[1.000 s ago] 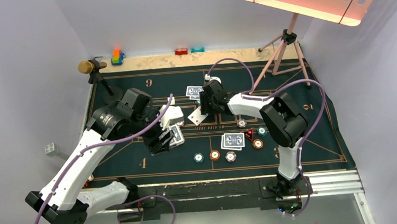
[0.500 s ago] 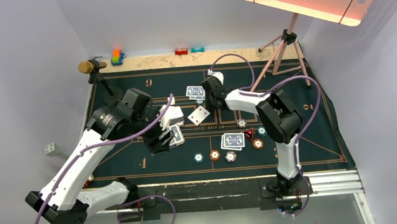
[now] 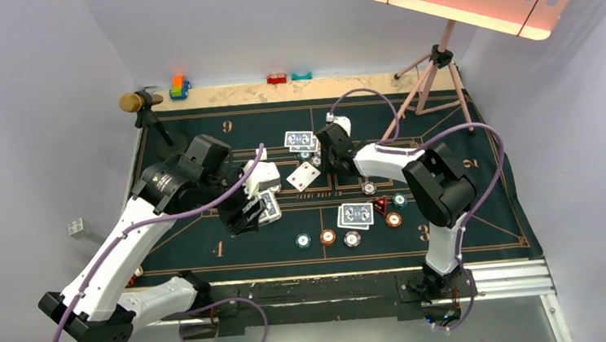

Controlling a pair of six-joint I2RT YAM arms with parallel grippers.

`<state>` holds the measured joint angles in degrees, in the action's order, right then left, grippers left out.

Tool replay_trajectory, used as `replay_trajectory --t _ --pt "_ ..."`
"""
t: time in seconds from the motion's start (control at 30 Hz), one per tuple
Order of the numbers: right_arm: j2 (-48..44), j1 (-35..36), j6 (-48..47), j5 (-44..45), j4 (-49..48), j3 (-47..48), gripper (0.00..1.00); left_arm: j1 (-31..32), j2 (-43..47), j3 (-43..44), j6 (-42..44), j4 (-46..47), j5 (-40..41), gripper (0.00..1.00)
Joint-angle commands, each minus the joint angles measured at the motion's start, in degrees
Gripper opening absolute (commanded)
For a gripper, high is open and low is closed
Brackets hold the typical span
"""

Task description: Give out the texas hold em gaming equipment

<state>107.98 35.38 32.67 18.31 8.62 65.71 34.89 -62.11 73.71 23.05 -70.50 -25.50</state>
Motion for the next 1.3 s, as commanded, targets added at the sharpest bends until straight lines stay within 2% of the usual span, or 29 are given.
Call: replay_trajectory --t 0.0,0.2,0.53,1.03,1.27 --pt "-2.58 0.95 0.77 -1.83 -0.7 -1.81 0.43 -0.22 1.2 1.87 -0.49 0.57 -0.61 0.0" --pt "1.21 1.56 0.82 -3.11 -0.31 -0.3 0.39 -0.2 1.26 1.78 -0.62 0.73 -0.83 0.0" --pt "6.85 6.9 -0.06 -6.27 0.98 6.78 0.36 -0.23 1.46 1.87 -0.59 0.63 -0.62 0.0" --pt "9.86 9.81 2.37 -13.8 -0.82 8.03 0.31 -0.22 1.98 1.48 -0.47 0.78 -0.5 0.0" --pt "9.55 9.76 1.88 -12.94 0.83 9.65 0.31 -0.26 2.11 1.44 -0.54 0.72 -0.43 0.0"
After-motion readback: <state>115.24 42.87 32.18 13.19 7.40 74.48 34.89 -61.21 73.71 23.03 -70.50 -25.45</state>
